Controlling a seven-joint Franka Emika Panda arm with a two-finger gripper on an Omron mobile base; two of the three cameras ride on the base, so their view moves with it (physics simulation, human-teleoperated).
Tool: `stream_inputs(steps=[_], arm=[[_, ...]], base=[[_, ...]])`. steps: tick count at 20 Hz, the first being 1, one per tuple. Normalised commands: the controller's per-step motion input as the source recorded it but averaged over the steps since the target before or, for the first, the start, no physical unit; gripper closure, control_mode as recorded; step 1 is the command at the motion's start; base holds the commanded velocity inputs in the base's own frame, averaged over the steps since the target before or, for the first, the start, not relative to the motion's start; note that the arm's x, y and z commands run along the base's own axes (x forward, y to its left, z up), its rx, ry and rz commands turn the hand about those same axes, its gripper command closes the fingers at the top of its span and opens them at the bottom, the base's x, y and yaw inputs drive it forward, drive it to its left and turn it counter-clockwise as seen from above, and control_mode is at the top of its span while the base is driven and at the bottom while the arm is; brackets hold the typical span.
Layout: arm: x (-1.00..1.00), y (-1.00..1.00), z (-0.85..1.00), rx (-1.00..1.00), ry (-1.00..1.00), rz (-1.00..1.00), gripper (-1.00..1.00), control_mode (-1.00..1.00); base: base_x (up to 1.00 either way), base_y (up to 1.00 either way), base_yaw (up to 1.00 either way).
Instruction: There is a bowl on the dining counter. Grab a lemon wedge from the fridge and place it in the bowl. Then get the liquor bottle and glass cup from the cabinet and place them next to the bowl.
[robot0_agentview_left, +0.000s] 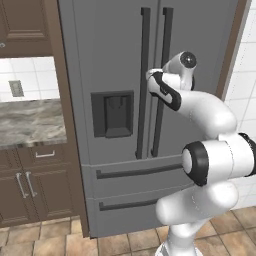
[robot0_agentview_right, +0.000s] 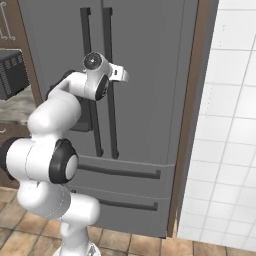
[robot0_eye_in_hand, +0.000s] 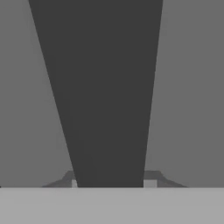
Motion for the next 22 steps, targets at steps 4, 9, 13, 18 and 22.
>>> stream_inputs(steps=[4, 9, 13, 18, 22], arm=[[-0.88, -0.02, -0.04, 0.00, 0.00, -0.04, 1.00, -1.00], [-1.00, -0.07, 0.03, 0.00, 0.00, -0.03, 1.00, -1.00], [-1.00, -0.16, 0.15, 0.00, 0.06, -0.05, 1.00, -1.00], [-1.00, -0.40, 0.13, 0.00, 0.08, 0.00, 1.00, -1.00], [-0.82, -0.60, 0.06, 0.00, 0.12, 0.00, 1.00, -1.00]], base=[[0.00, 0.00, 0.00], [0.00, 0.00, 0.00], [0.00, 0.00, 0.00], [0.00, 0.00, 0.00], [0.00, 0.00, 0.00]])
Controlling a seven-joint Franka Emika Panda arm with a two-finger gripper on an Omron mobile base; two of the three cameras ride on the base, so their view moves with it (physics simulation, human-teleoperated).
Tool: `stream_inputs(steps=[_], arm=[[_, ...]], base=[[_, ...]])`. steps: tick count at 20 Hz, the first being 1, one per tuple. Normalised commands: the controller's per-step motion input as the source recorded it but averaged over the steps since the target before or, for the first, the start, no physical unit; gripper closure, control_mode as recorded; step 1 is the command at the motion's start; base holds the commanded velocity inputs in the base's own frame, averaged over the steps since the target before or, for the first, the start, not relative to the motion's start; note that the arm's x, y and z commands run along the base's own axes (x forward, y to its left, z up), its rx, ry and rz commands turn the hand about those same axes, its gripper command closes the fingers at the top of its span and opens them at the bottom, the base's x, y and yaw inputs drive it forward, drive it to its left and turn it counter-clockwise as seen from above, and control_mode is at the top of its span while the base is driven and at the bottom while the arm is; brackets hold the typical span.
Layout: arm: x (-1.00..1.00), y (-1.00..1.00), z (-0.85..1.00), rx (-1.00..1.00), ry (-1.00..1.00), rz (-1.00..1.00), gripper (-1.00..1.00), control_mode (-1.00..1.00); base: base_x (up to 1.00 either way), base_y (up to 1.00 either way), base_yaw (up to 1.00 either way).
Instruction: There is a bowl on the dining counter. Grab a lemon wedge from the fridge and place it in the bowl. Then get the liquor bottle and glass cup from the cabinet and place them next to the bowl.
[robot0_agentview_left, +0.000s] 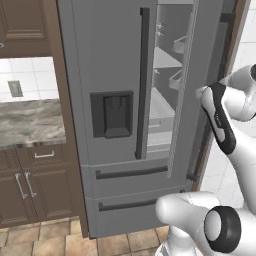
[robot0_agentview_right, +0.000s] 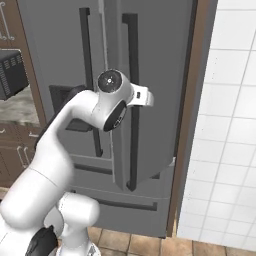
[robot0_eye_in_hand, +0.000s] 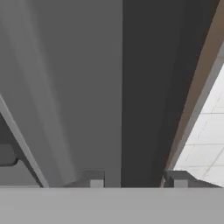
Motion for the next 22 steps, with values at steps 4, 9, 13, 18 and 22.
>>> stream_inputs(steps=[4, 9, 13, 18, 22], arm=[[-0.35, -0.29, -0.01, 0.00, 0.14, 0.00, -1.00, -1.00], [-0.56, 0.36, 0.00, -0.14, -0.05, 0.07, -1.00, -1.00], [-0.40, 0.84, 0.10, -0.38, -0.04, 0.07, -1.00, -1.00], [-0.07, 1.00, 0.13, -0.38, 0.03, 0.09, -1.00, -1.00], [0.72, 0.98, 0.03, -0.29, 0.23, 0.04, -1.00, -1.00]], base=[[0.00, 0.00, 0.00], [0.00, 0.00, 0.00], [0.00, 0.00, 0.00], [0.00, 0.00, 0.00], [0.00, 0.00, 0.00]])
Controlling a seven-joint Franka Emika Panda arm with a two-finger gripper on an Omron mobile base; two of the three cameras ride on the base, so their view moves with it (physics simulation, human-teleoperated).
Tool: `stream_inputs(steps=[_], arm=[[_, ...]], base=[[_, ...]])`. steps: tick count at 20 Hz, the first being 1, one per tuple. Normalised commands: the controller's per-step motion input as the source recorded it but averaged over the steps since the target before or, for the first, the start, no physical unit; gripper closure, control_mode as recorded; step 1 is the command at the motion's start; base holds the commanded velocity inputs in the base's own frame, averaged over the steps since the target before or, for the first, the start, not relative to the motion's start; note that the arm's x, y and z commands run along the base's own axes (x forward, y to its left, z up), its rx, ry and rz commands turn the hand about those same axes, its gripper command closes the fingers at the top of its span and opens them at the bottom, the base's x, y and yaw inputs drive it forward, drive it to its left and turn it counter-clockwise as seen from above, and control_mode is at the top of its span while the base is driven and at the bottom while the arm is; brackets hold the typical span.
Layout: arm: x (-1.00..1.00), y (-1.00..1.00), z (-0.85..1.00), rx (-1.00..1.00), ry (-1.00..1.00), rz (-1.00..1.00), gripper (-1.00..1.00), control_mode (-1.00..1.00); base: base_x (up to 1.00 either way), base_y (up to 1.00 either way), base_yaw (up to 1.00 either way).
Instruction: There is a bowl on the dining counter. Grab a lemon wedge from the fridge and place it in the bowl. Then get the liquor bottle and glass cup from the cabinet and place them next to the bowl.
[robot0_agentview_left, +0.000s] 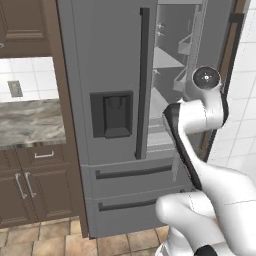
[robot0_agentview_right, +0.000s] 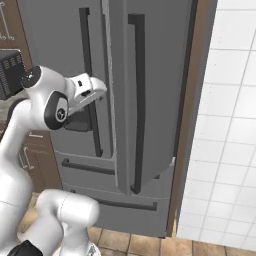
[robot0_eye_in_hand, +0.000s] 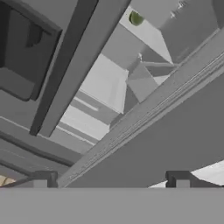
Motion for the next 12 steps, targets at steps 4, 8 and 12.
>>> stream_inputs(steps=[4, 8, 12], arm=[[1.00, 0.62, 0.00, -0.18, 0.30, 0.00, -1.00, -1.00], [1.00, 0.32, 0.00, -0.11, 0.18, 0.00, -1.00, -1.00], [0.73, 0.01, 0.00, -0.09, 0.04, 0.00, -1.00, -1.00]], base=[[0.00, 0.00, 0.00], [0.00, 0.00, 0.00], [0.00, 0.00, 0.00]])
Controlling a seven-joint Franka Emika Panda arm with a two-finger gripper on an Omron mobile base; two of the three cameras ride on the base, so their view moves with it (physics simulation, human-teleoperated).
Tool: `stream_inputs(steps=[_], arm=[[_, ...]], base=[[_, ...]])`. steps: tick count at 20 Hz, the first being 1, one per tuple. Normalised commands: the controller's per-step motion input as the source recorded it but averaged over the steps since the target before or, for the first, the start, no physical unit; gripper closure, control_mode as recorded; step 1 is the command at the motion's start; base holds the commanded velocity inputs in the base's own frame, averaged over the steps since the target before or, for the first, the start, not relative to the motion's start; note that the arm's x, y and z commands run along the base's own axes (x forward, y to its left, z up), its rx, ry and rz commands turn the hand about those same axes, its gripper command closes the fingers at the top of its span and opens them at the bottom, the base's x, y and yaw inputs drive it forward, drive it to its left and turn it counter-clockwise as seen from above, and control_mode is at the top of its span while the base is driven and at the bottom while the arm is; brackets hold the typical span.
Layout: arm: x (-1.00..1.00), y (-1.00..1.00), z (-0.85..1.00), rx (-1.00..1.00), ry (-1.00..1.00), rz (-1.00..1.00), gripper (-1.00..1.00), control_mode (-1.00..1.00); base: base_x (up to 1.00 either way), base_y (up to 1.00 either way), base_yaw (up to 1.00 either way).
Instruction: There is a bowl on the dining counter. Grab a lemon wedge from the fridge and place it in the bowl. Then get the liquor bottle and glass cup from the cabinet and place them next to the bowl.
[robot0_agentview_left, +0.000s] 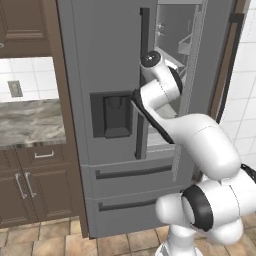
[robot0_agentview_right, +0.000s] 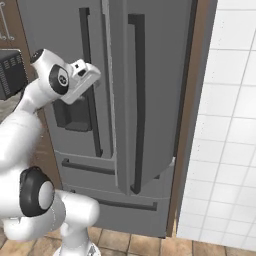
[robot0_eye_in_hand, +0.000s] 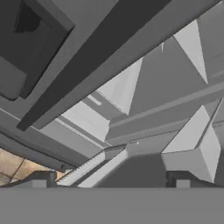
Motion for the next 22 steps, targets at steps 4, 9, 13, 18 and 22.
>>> stream_inputs(steps=[4, 9, 13, 18, 22], arm=[[0.61, -0.27, -0.03, -0.02, 0.05, 0.00, -1.00, -1.00], [0.47, -0.45, -0.13, 0.00, 0.10, -0.01, -1.00, -1.00], [0.22, -0.68, -0.15, 0.00, 0.14, 0.00, -1.00, -1.00], [-0.08, -0.76, -0.06, 0.00, 0.07, 0.00, -1.00, -1.00], [-0.38, -0.81, 0.00, 0.00, 0.02, -0.02, -1.00, -1.00]], base=[[0.00, 0.00, 0.00], [0.00, 0.00, 0.00], [0.00, 0.00, 0.00], [0.00, 0.00, 0.00], [0.00, 0.00, 0.00]])
